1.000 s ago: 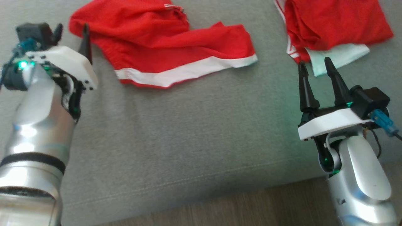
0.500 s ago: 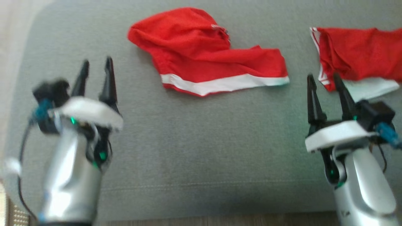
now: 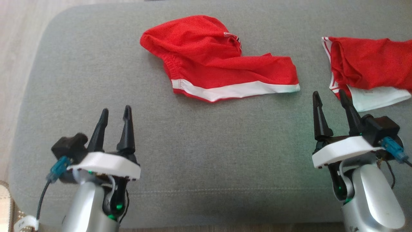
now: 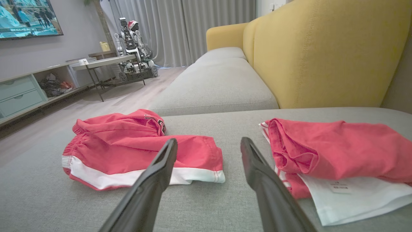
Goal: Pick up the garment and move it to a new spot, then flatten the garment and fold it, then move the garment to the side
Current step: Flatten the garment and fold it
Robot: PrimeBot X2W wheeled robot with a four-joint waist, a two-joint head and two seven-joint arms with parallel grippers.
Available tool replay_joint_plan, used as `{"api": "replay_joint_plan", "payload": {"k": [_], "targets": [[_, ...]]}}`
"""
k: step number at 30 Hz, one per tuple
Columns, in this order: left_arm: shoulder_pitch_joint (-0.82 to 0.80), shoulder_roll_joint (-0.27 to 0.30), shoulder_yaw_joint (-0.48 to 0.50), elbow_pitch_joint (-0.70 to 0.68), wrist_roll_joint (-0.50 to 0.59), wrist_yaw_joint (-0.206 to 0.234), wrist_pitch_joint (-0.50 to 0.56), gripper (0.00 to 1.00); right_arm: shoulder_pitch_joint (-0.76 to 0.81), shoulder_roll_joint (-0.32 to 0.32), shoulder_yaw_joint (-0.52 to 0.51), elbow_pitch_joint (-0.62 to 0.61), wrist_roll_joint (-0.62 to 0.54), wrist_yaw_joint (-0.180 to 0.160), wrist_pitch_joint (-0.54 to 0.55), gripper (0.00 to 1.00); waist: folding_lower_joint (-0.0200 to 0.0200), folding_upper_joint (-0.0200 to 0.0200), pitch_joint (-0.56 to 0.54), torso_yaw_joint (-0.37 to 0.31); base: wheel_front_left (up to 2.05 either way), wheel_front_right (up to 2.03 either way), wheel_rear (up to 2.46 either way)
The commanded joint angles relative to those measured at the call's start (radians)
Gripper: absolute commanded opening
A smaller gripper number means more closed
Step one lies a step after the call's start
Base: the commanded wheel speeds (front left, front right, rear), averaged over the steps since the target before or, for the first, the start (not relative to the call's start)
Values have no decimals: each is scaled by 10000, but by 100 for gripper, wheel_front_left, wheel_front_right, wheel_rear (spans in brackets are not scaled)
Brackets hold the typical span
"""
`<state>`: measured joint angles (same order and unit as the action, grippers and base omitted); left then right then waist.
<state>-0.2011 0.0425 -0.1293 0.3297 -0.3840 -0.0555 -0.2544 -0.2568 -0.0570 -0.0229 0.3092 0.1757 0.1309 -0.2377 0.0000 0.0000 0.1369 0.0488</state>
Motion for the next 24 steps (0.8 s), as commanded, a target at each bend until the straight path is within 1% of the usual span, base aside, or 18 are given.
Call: {"api": "replay_joint_plan", "payload": {"k": [1, 5, 12, 18, 24], "targets": [[-607, 82, 209, -258, 31, 29, -73, 100, -294, 65, 200, -399, 24, -2, 9, 100, 0, 0, 138, -113, 0, 0, 0], [-1134, 80, -60, 301, 133, -56, -73, 100, -357, 66, 264, -506, 60, -2, 28, 100, 0, 0, 463, -322, 0, 0, 0], [-2599, 79, -849, 2366, 331, -369, -73, 100, -584, 67, 303, -647, 67, -2, 48, 100, 0, 0, 1062, -706, 0, 0, 0], [-3970, 119, -943, 4105, 422, -314, -58, 100, -765, 67, 347, -690, 50, -2, 36, 100, 0, 0, 1443, -981, 0, 0, 0], [-4851, 136, -1102, 4966, 474, -486, -69, 100, -861, 67, 309, -626, 62, -2, 0, 100, 0, 0, 1606, -1199, 0, 0, 0]]}}
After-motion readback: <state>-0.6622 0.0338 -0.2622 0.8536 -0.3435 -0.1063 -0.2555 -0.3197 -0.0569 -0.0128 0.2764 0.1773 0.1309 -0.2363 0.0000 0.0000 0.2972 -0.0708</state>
